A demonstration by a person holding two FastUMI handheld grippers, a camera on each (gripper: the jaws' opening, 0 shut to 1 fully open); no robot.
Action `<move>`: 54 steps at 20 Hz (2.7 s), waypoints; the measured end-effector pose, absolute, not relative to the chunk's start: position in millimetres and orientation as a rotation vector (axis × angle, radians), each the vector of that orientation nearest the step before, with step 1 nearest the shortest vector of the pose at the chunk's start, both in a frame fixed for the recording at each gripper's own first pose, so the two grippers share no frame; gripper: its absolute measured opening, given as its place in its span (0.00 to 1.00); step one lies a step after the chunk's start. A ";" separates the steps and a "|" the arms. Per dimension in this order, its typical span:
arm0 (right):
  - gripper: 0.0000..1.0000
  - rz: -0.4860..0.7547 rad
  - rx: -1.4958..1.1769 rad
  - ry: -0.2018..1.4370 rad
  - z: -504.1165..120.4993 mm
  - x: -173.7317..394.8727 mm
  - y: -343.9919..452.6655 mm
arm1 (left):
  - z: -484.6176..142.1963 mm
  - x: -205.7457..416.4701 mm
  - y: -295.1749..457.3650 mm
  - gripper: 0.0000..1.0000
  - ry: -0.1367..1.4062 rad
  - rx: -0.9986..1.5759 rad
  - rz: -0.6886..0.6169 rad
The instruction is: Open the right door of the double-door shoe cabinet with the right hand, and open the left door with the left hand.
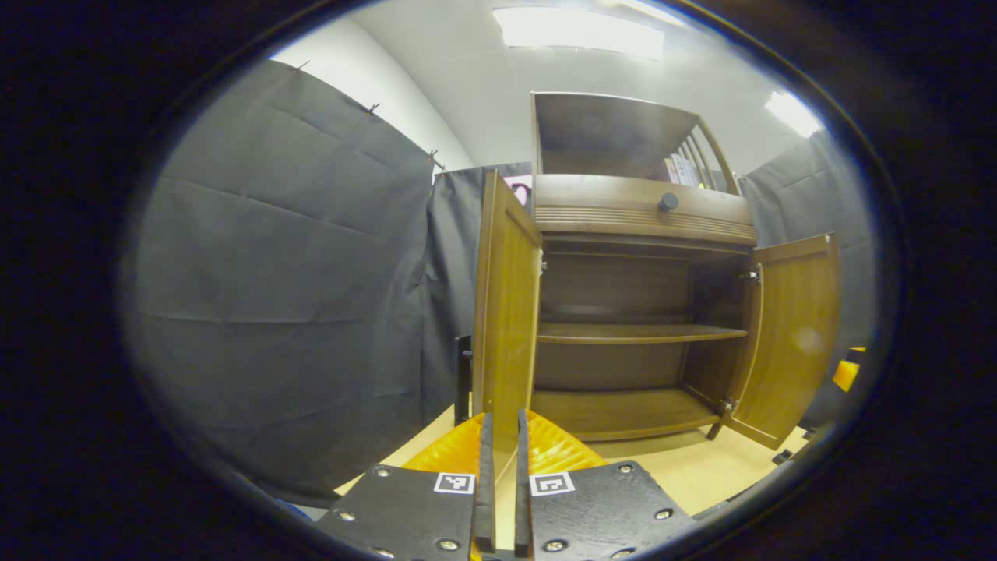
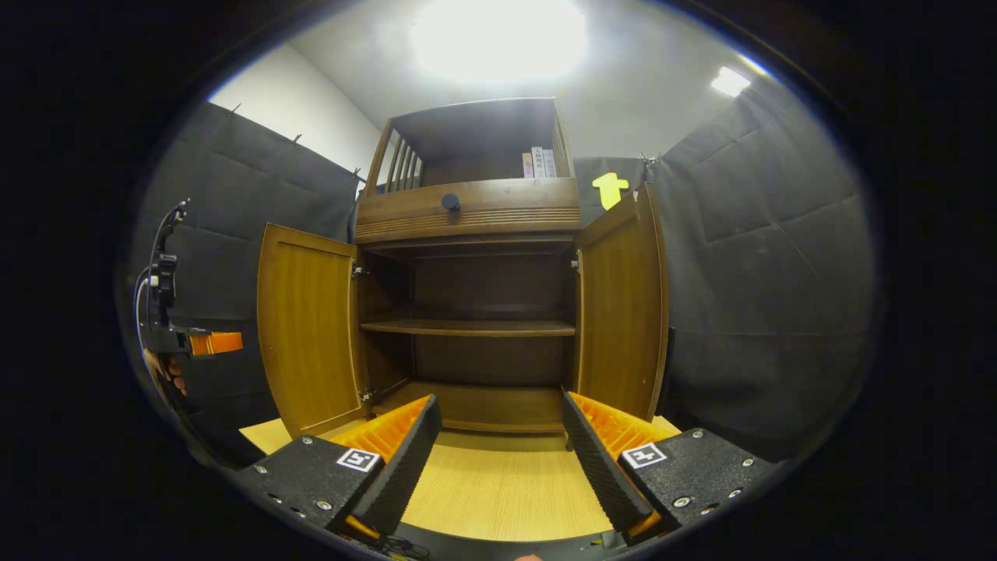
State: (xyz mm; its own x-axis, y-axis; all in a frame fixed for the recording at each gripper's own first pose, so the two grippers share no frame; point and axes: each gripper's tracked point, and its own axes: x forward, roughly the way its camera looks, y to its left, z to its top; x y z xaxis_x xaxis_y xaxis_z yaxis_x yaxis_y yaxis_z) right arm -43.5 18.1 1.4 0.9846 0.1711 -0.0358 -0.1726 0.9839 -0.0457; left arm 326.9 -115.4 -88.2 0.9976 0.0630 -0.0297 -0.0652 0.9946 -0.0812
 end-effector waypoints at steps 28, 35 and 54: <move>0.96 0.113 -0.053 0.035 -4.4 -62.3 -25.7 | -102.0 299.3 -124.8 0.28 0.049 0.027 0.001; 0.96 0.104 -0.060 0.019 4.8 -56.7 -30.3 | -103.5 300.3 -121.4 0.97 0.049 0.018 0.024; 0.94 0.107 -0.057 0.020 2.0 -52.5 -25.9 | -103.7 297.9 -115.6 0.99 0.046 0.022 0.051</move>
